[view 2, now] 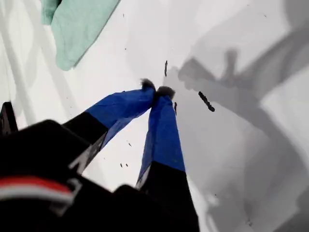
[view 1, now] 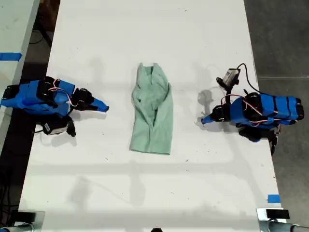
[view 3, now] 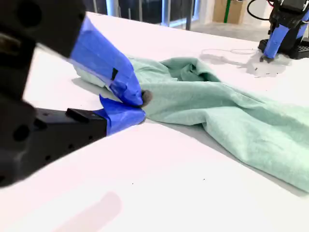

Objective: Fold t shirt

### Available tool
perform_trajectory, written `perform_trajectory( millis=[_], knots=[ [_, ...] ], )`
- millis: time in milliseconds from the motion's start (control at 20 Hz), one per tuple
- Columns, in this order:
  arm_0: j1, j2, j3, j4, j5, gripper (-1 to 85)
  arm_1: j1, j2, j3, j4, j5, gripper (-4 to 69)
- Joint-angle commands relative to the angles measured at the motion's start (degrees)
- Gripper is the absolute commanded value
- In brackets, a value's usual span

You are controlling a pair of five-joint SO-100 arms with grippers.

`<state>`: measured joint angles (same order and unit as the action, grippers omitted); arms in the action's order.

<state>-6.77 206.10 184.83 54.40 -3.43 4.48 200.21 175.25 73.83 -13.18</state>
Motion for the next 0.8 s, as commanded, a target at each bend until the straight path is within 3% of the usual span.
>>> perform_trajectory(
  millis=[0, 750],
  knots=[
    [-1.0, 0.5, 0.6, 0.4, -1.2, -0.3, -0.6, 0.6, 3.0, -1.0, 1.2, 1.9],
    [-0.8, 0.5, 0.6, 0.4, -1.3, -0.3, 0.7, 0.6, 3.1, 0.4, 5.2, 1.9]
  ],
)
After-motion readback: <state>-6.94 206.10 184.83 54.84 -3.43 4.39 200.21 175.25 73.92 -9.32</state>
